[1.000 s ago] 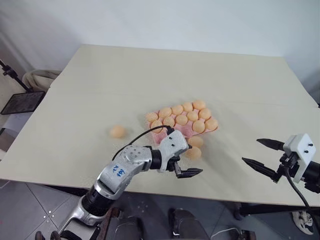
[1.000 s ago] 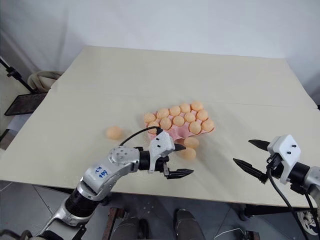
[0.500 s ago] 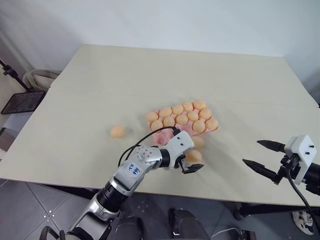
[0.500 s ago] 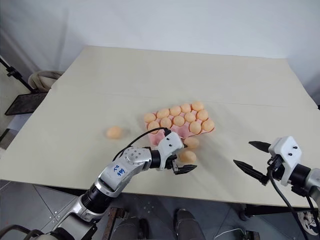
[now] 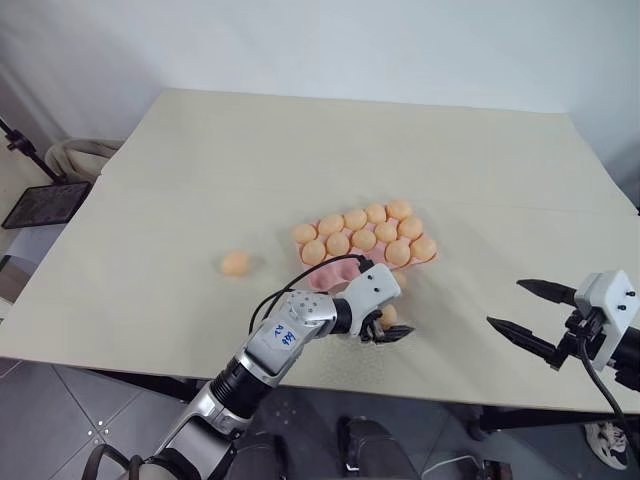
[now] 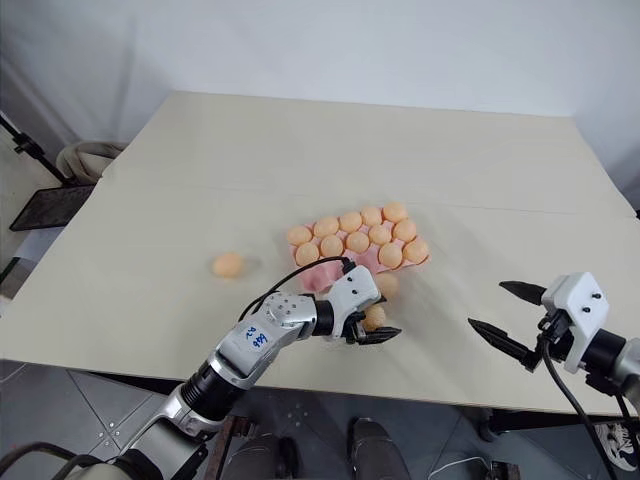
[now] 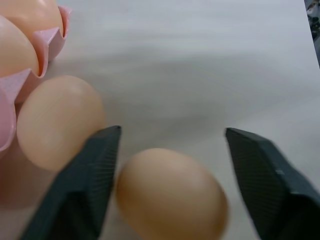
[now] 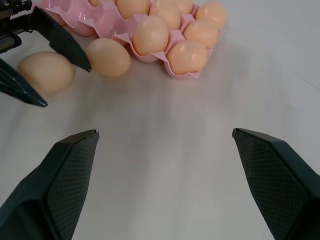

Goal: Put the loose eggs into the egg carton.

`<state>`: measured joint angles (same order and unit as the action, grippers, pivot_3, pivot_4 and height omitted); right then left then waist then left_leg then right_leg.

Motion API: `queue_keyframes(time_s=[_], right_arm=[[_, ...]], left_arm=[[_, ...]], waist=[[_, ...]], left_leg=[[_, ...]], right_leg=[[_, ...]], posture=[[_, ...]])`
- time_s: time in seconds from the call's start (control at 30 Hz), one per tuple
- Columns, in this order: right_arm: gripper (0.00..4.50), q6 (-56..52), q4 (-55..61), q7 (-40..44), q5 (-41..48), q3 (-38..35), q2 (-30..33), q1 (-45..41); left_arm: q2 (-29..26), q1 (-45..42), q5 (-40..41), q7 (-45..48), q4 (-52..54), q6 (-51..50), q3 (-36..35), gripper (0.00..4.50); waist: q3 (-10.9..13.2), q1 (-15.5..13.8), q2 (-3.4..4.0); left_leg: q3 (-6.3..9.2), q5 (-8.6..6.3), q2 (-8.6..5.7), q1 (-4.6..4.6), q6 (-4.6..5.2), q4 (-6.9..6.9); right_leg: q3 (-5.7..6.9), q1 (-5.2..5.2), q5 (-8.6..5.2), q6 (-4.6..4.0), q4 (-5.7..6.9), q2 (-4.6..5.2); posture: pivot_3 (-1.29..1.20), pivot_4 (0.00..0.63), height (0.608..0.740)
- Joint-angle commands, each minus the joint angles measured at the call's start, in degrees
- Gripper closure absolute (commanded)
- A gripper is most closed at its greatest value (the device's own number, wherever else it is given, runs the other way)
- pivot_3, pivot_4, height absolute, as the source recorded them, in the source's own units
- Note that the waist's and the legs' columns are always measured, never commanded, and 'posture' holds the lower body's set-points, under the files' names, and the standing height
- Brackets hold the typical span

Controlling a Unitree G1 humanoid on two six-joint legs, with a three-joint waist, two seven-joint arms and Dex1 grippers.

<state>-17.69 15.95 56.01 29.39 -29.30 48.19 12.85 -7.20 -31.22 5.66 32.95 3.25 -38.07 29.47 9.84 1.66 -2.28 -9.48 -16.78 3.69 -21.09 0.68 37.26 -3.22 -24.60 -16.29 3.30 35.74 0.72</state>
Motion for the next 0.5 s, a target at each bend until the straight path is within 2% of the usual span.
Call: queue_keyframes(time_s=[0.03,0.13,0.23,0.5], right_arm=[[0.0,0.73,1.95,-0.56,0.14,-2.14,-0.13,0.45],[0.0,0.76,1.97,-0.82,0.02,-1.73,-0.21,0.4],[0.0,0.68,1.82,-0.93,0.0,-1.42,-0.05,0.1],[0.0,0.65,1.2,-0.69,-0.31,-0.83,0.14,-0.75]], left_arm=[[0.08,-0.83,-0.98,0.35,0.96,0.13,0.27,2.27],[0.0,-0.62,-0.91,0.37,1.82,-0.24,-0.07,2.81],[0.01,-0.48,0.16,0.37,4.31,-0.36,-1.67,3.04],[0.9,-1.62,5.82,1.58,12.28,-7.16,-6.57,3.04]], waist=[[0.0,0.02,0.0],[0.0,0.02,0.0],[0.0,0.03,0.0],[0.0,-0.01,0.01]], left_leg=[[0.0,0.0,0.0,0.0,0.0,0.0],[0.0,0.0,0.0,0.0,0.0,0.01],[0.0,0.0,0.0,0.0,0.0,0.0],[0.0,0.0,0.01,-0.01,0.0,-0.01]], right_leg=[[0.0,0.01,0.0,0.0,0.0,0.0],[0.0,0.01,0.0,0.0,0.0,0.01],[0.0,0.0,0.0,0.0,0.0,0.0],[0.01,0.0,0.0,0.0,0.0,0.0]], posture=[[0.0,0.15,0.74],[0.0,0.15,0.74],[0.0,0.15,0.74],[0.0,0.15,0.74]])
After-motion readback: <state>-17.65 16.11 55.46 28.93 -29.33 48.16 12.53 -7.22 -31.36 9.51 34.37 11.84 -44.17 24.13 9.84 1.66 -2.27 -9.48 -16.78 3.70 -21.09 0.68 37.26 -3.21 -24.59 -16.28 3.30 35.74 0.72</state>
